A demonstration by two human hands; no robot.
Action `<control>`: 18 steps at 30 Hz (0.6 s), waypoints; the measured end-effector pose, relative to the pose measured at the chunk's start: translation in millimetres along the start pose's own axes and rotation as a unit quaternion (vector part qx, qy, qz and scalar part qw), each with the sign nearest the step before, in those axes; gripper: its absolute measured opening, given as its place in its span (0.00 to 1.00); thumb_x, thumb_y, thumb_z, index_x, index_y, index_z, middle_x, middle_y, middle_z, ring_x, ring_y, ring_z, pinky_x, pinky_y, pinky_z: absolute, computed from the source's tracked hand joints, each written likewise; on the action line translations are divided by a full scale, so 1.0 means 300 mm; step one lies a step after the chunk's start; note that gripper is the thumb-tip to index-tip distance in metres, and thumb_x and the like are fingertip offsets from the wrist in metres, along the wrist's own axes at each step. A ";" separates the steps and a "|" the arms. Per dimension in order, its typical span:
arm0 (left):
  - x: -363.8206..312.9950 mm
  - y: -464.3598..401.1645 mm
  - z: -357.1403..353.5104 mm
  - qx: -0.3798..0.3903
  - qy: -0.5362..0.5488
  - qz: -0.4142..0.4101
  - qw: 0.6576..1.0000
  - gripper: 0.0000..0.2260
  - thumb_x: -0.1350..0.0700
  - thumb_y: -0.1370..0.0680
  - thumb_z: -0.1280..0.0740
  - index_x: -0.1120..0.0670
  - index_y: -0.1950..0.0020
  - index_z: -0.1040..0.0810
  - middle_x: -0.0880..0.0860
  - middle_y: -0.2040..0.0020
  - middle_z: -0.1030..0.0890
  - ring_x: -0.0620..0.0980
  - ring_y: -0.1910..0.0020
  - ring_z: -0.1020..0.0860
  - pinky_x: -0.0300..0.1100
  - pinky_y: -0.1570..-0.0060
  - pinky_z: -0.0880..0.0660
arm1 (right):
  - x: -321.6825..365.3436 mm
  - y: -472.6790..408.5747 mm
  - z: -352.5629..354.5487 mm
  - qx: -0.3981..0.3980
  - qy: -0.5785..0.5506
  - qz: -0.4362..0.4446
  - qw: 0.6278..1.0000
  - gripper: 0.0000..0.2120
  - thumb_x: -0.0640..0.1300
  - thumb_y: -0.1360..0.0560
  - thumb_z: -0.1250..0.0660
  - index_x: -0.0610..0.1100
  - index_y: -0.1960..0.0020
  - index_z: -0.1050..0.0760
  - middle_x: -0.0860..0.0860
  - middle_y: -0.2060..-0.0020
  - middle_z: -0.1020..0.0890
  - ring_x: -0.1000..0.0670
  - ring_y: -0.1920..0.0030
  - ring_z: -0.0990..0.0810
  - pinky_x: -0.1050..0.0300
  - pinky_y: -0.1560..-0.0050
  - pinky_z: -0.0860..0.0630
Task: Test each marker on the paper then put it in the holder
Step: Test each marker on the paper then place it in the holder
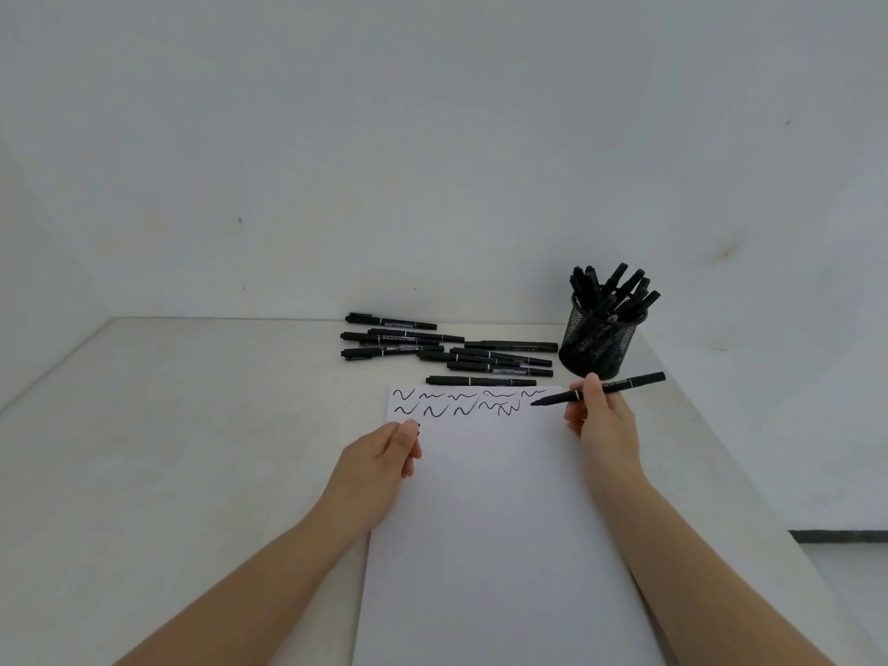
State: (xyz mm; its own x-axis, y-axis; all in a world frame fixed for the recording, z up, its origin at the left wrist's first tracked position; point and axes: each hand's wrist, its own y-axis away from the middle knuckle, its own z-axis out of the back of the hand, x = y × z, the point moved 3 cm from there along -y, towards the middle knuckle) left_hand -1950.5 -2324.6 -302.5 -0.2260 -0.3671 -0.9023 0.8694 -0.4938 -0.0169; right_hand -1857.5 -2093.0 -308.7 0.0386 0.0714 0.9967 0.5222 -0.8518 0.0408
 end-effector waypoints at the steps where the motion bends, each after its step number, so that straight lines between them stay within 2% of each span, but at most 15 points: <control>1: -0.003 -0.003 -0.001 0.008 -0.023 -0.010 1.000 0.17 0.48 0.20 0.44 0.50 0.67 0.28 0.46 0.72 0.27 0.38 0.74 0.31 0.29 0.72 0.36 | -0.001 -0.005 0.000 0.003 -0.007 0.001 1.000 0.14 0.51 0.21 0.43 0.46 0.60 0.25 0.50 0.71 0.26 0.58 0.71 0.27 0.62 0.62 0.29; 4: -0.050 -0.034 0.010 0.005 -0.126 -0.074 0.989 0.16 0.45 0.21 0.45 0.46 0.67 0.30 0.46 0.71 0.26 0.40 0.73 0.30 0.36 0.69 0.34 | 0.005 -0.028 0.007 -0.003 -0.015 0.011 1.000 0.12 0.50 0.22 0.40 0.46 0.61 0.25 0.53 0.73 0.24 0.60 0.74 0.27 0.62 0.64 0.29; 6: -0.095 -0.071 0.003 0.013 -0.141 -0.112 0.984 0.15 0.45 0.21 0.46 0.45 0.66 0.32 0.46 0.72 0.25 0.43 0.72 0.29 0.40 0.68 0.33 | 0.013 -0.047 0.008 -0.004 0.006 0.027 1.000 0.08 0.48 0.24 0.36 0.48 0.61 0.25 0.55 0.75 0.23 0.59 0.73 0.27 0.61 0.65 0.29; 10: -0.127 -0.108 -0.089 0.132 -0.115 -0.113 0.978 0.12 0.48 0.20 0.44 0.47 0.64 0.32 0.45 0.71 0.25 0.45 0.72 0.28 0.42 0.65 0.30 | 0.025 -0.081 -0.006 0.006 0.051 0.068 0.996 0.06 0.43 0.25 0.34 0.49 0.61 0.26 0.51 0.72 0.22 0.53 0.69 0.24 0.55 0.61 0.27; 12: -0.105 -0.105 -0.128 0.161 -0.141 -0.120 0.970 0.11 0.48 0.20 0.43 0.46 0.63 0.33 0.45 0.71 0.25 0.44 0.71 0.28 0.40 0.66 0.31 | 0.018 -0.091 -0.005 0.001 0.078 0.087 0.993 0.07 0.43 0.25 0.35 0.51 0.62 0.27 0.52 0.72 0.21 0.53 0.68 0.22 0.52 0.58 0.26; 15: -0.079 -0.108 -0.149 0.144 -0.215 -0.155 0.953 0.10 0.46 0.21 0.44 0.45 0.61 0.35 0.44 0.69 0.27 0.46 0.66 0.29 0.41 0.65 0.36 | 0.008 -0.102 0.003 -0.022 0.111 0.112 0.987 0.08 0.46 0.26 0.36 0.53 0.64 0.28 0.53 0.74 0.21 0.57 0.70 0.21 0.50 0.58 0.25; 18: -0.079 -0.109 -0.154 0.132 -0.219 -0.173 0.951 0.10 0.45 0.21 0.45 0.47 0.59 0.35 0.44 0.69 0.28 0.48 0.64 0.29 0.43 0.64 0.35 | 0.004 -0.105 -0.010 -0.005 0.145 0.138 0.980 0.10 0.45 0.27 0.37 0.56 0.66 0.29 0.56 0.76 0.22 0.52 0.68 0.21 0.53 0.60 0.27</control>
State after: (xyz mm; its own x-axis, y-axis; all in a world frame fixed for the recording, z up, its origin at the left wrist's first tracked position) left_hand -1953.4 -2263.4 -300.3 -0.6903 -0.4105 -0.5958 0.5818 -0.8045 -0.1198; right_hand -1876.4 -2067.7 -308.6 -0.0670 -0.3117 0.9478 0.5168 -0.8234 -0.2343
